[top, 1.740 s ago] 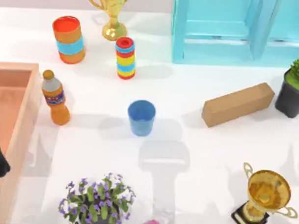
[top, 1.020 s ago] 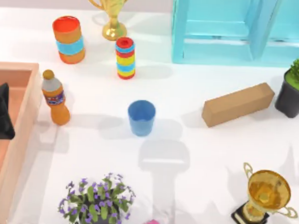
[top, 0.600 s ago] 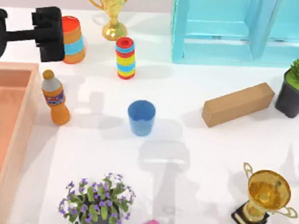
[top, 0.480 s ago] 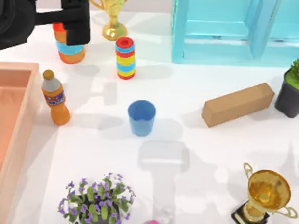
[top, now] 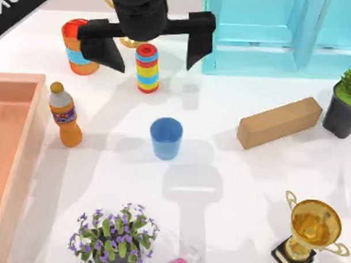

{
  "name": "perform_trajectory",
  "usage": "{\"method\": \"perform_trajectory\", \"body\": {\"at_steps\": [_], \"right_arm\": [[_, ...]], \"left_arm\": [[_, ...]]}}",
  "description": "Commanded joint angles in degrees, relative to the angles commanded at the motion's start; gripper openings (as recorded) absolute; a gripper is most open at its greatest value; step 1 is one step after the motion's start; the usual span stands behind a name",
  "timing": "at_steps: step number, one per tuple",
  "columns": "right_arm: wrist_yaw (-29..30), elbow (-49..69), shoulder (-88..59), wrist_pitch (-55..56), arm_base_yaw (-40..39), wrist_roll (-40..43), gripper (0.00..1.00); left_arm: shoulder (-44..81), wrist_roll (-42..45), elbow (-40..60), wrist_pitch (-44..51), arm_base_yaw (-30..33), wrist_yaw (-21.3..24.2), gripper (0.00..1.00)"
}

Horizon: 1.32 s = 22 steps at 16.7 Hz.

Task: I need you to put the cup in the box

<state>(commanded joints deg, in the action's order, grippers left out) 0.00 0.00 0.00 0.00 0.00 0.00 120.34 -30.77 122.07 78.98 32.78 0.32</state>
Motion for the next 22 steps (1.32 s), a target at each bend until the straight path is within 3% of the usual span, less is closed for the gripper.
{"method": "perform_trajectory", "body": {"at_steps": [4, 8, 16, 22], "right_arm": [[0.0, 0.0, 0.0, 0.0, 0.0, 0.0, 1.0], [0.0, 0.0, 0.0, 0.0, 0.0, 0.0, 1.0], [0.0, 0.0, 0.0, 0.0, 0.0, 0.0, 1.0], [0.0, 0.0, 0.0, 0.0, 0.0, 0.0, 1.0]], "left_arm": [[14.2, -3.6, 14.3, 8.9, 3.5, 0.0, 1.0], [20.5, -5.2, 20.5, 12.7, 5.0, 0.0, 1.0], [20.3, -5.0, 18.2, 10.4, 4.8, 0.0, 1.0], [19.0, -5.0, 0.7, -5.2, 4.8, 0.0, 1.0]]}}
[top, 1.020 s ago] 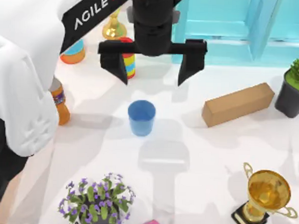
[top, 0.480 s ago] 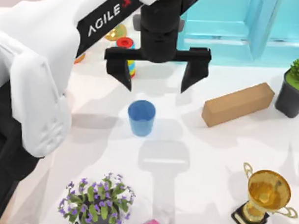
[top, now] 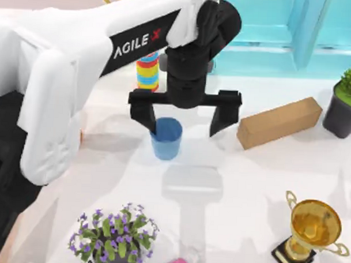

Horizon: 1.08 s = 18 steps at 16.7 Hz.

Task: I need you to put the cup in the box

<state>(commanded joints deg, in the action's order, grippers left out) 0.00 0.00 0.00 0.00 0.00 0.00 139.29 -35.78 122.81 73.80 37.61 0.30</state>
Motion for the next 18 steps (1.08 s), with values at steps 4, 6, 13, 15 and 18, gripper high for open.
{"method": "perform_trajectory", "body": {"at_steps": [4, 6, 13, 15, 18], "right_arm": [[0.0, 0.0, 0.0, 0.0, 0.0, 0.0, 1.0], [0.0, 0.0, 0.0, 0.0, 0.0, 0.0, 1.0], [0.0, 0.0, 0.0, 0.0, 0.0, 0.0, 1.0], [0.0, 0.0, 0.0, 0.0, 0.0, 0.0, 1.0], [0.0, 0.0, 0.0, 0.0, 0.0, 0.0, 1.0]], "left_arm": [[-0.4, -0.1, -6.5, -6.4, 0.1, 0.0, 1.0], [-0.4, -0.1, -6.7, -6.5, 0.1, 0.0, 1.0], [-0.4, -0.1, -6.7, -6.5, 0.1, 0.0, 0.62], [-0.4, -0.1, -6.7, -6.5, 0.1, 0.0, 0.47], [-0.4, -0.1, -6.7, -6.5, 0.1, 0.0, 0.25]]}}
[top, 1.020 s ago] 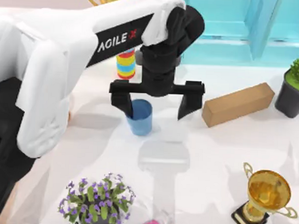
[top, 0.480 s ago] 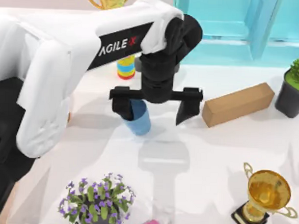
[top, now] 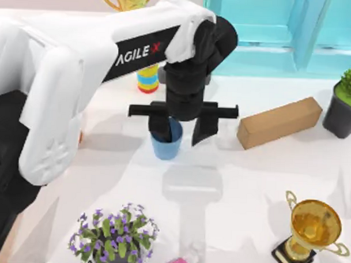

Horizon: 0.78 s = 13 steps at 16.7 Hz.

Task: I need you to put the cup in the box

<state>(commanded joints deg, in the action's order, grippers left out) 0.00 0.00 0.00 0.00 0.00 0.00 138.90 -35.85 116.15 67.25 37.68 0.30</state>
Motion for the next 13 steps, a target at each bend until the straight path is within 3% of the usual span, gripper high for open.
{"method": "perform_trajectory", "body": {"at_steps": [3, 4, 13], "right_arm": [[0.0, 0.0, 0.0, 0.0, 0.0, 0.0, 1.0], [0.0, 0.0, 0.0, 0.0, 0.0, 0.0, 1.0], [0.0, 0.0, 0.0, 0.0, 0.0, 0.0, 1.0]], "left_arm": [[0.0, 0.0, 0.0, 0.0, 0.0, 0.0, 0.02], [0.0, 0.0, 0.0, 0.0, 0.0, 0.0, 0.0], [-0.1, 0.2, 0.0, 0.0, -0.2, 0.0, 0.0]]}}
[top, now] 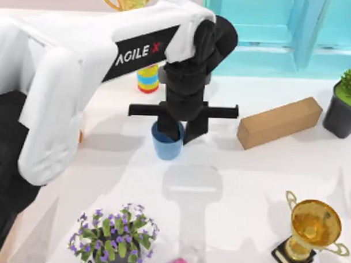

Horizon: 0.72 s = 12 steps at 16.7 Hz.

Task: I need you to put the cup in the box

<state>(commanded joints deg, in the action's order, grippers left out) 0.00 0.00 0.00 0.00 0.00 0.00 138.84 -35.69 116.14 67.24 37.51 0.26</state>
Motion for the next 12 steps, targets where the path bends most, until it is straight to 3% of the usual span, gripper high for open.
{"method": "perform_trajectory", "body": {"at_steps": [5, 12], "right_arm": [[0.0, 0.0, 0.0, 0.0, 0.0, 0.0, 1.0], [0.0, 0.0, 0.0, 0.0, 0.0, 0.0, 1.0]], "left_arm": [[-4.9, 8.1, -0.8, -1.1, -7.7, -1.0, 0.0], [-24.9, 28.8, -8.5, 1.3, -29.0, -0.4, 0.0]]}}
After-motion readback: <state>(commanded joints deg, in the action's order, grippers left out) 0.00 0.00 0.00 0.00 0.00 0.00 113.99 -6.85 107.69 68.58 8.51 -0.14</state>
